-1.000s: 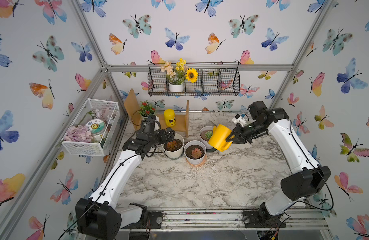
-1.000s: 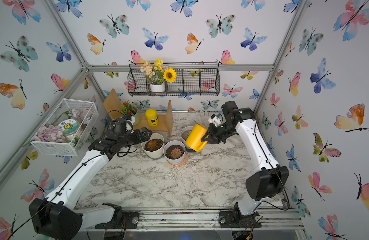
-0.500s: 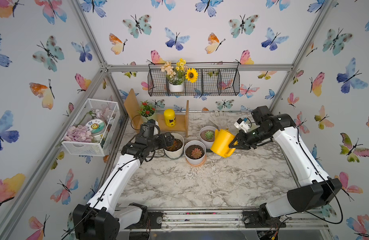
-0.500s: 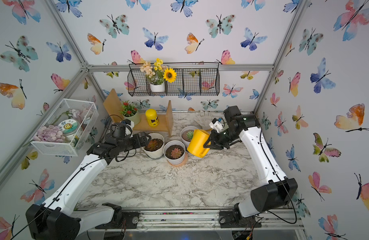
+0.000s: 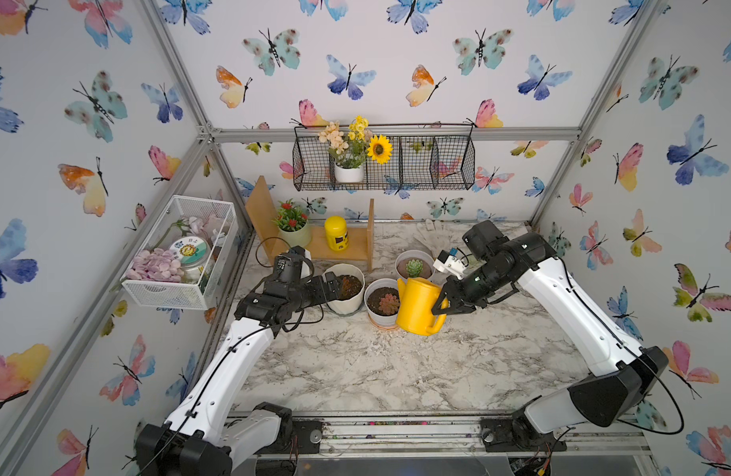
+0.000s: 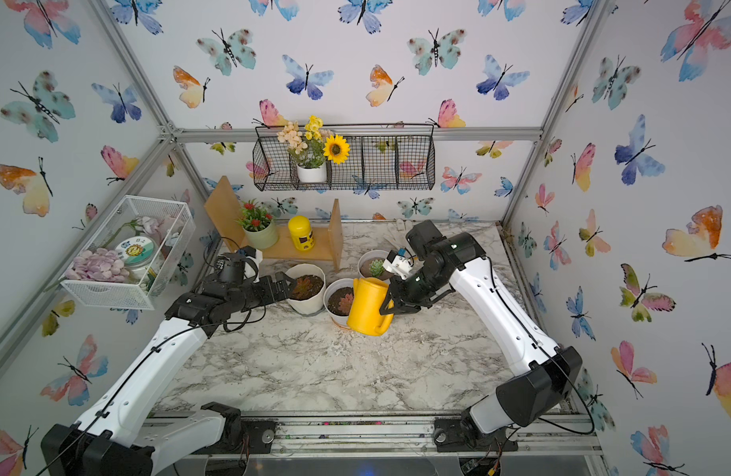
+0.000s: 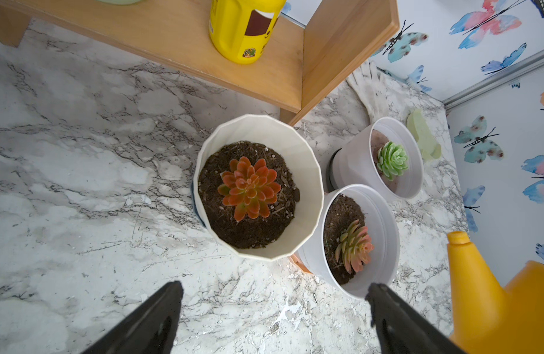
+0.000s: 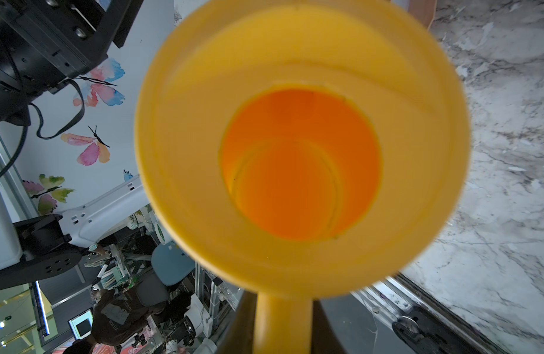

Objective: Water the succulent around the soil edge
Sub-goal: Water the soil of the potted plant with water.

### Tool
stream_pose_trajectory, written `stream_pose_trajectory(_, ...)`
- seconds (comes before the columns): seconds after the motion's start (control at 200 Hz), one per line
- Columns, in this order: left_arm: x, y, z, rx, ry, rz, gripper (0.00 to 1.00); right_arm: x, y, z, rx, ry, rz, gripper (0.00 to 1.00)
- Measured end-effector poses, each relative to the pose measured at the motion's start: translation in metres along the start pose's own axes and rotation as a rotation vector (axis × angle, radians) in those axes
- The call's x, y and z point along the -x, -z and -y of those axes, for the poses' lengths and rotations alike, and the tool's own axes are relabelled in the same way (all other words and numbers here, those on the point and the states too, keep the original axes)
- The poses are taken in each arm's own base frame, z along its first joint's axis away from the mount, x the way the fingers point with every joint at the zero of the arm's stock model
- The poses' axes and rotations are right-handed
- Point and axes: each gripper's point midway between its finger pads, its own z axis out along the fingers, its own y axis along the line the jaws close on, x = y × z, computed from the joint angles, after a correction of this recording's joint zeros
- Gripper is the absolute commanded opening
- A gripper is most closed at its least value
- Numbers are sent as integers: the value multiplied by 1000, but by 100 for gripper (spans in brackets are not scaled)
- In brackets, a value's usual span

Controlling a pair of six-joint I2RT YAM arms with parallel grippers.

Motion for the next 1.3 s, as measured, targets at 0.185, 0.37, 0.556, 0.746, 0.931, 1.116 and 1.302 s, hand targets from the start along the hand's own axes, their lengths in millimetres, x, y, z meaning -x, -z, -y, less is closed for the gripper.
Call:
stream_pose_trajectory(0.185, -11, 4, -5, 6, 2, -8, 98, -14, -9, -15, 6, 16, -40, 1)
stream_pose_trajectory(0.37, -16, 6, -7, 6, 5, -9, 99, -17, -10, -15, -20, 2, -37, 1)
stream_pose_trajectory(0.556, -15, 9, -6, 2, 3, 1, 99, -18, -13, -11, -63, -8, -34, 1)
stream_pose_trajectory(0.746, -13, 13, -5, -5, 1, 15, 99, -19, -16, -9, -88, -9, -34, 1)
stream_pose_trajectory(0.931, -13, 14, -4, -6, 4, 16, 98, -22, -22, -11, -101, -24, -52, 1)
stream_pose_trajectory(1.116, -12, 14, -4, -9, 7, 22, 99, -31, -33, -14, -116, -29, -92, 1)
stream_pose_trajectory(1.302, -11, 13, -3, -12, 11, 27, 98, -33, -45, -14, -129, -40, -130, 1)
